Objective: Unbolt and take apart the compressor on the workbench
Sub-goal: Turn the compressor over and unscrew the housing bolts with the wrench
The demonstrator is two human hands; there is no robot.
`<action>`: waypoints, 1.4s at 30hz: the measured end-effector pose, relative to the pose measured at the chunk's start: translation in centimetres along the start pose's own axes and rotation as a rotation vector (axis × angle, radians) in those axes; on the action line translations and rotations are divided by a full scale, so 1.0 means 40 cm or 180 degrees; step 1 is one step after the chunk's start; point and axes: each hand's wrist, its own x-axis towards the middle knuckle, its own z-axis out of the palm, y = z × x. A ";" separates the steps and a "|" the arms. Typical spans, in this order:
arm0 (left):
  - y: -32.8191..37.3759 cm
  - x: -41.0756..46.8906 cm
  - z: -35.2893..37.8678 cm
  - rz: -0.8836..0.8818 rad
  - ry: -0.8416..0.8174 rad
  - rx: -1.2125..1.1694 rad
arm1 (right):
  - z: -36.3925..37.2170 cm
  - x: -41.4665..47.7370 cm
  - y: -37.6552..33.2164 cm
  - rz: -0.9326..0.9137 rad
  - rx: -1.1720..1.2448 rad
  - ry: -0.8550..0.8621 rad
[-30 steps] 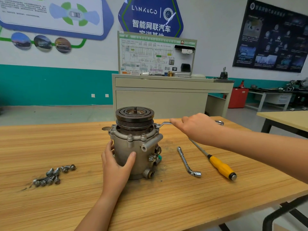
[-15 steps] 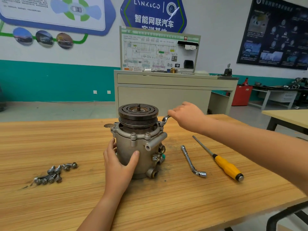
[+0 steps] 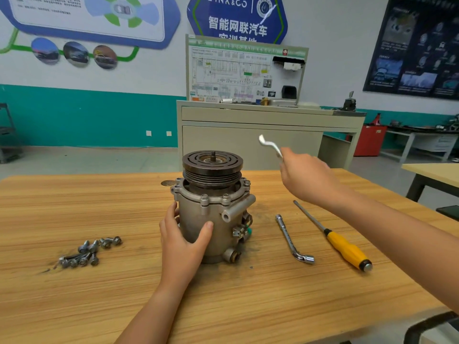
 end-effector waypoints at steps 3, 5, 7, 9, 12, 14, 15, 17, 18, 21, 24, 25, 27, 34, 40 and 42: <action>0.000 0.001 0.001 -0.0013 0.0002 0.0022 | -0.041 -0.061 -0.037 -0.0177 -0.0627 -0.0569; 0.000 0.000 0.002 -0.0024 0.0009 0.0024 | -0.053 -0.077 -0.060 -0.0353 -0.0918 -0.0777; -0.001 0.000 0.001 -0.0039 0.0003 -0.0003 | -0.060 -0.076 -0.077 -0.0443 -0.1109 -0.0870; -0.004 -0.001 -0.001 -0.0063 -0.0007 -0.0035 | -0.064 -0.069 -0.091 -0.0531 -0.1298 -0.0945; -0.003 0.000 0.000 -0.0081 -0.0018 -0.0069 | -0.079 -0.055 -0.120 -0.0811 -0.1642 -0.1113; -0.002 0.000 0.001 -0.0089 -0.0030 -0.0076 | -0.090 -0.049 -0.138 -0.0982 -0.1942 -0.1210; -0.003 0.000 0.001 -0.0092 -0.0030 -0.0074 | -0.094 -0.047 -0.143 -0.1067 -0.2073 -0.1233; -0.003 -0.001 -0.001 -0.0105 -0.0033 -0.0075 | -0.099 -0.044 -0.141 -0.1202 -0.2243 -0.1273; -0.003 -0.002 -0.002 -0.0110 -0.0038 -0.0076 | -0.102 -0.040 -0.133 -0.1263 -0.2292 -0.1287; -0.002 -0.006 -0.003 -0.0097 -0.0056 -0.0077 | -0.113 -0.027 -0.105 -0.1477 -0.2324 -0.1277; 0.001 -0.006 -0.002 -0.0091 -0.0076 -0.0076 | -0.116 -0.028 -0.104 -0.1636 -0.2323 -0.1234; 0.001 -0.005 -0.002 -0.0093 -0.0081 -0.0072 | -0.114 -0.029 -0.109 -0.1653 -0.2324 -0.1235; 0.002 -0.005 -0.002 -0.0092 -0.0088 -0.0066 | -0.110 -0.030 -0.115 -0.1613 -0.2288 -0.1262; 0.009 -0.008 -0.004 -0.0106 -0.0107 -0.0080 | -0.113 -0.025 -0.110 -0.1419 -0.2107 -0.1326; 0.009 -0.007 -0.004 -0.0118 -0.0099 -0.0058 | -0.108 -0.051 -0.137 -0.1377 -0.2340 -0.1344; 0.009 -0.007 -0.004 -0.0120 -0.0092 -0.0054 | -0.112 -0.047 -0.131 -0.1451 -0.2389 -0.1295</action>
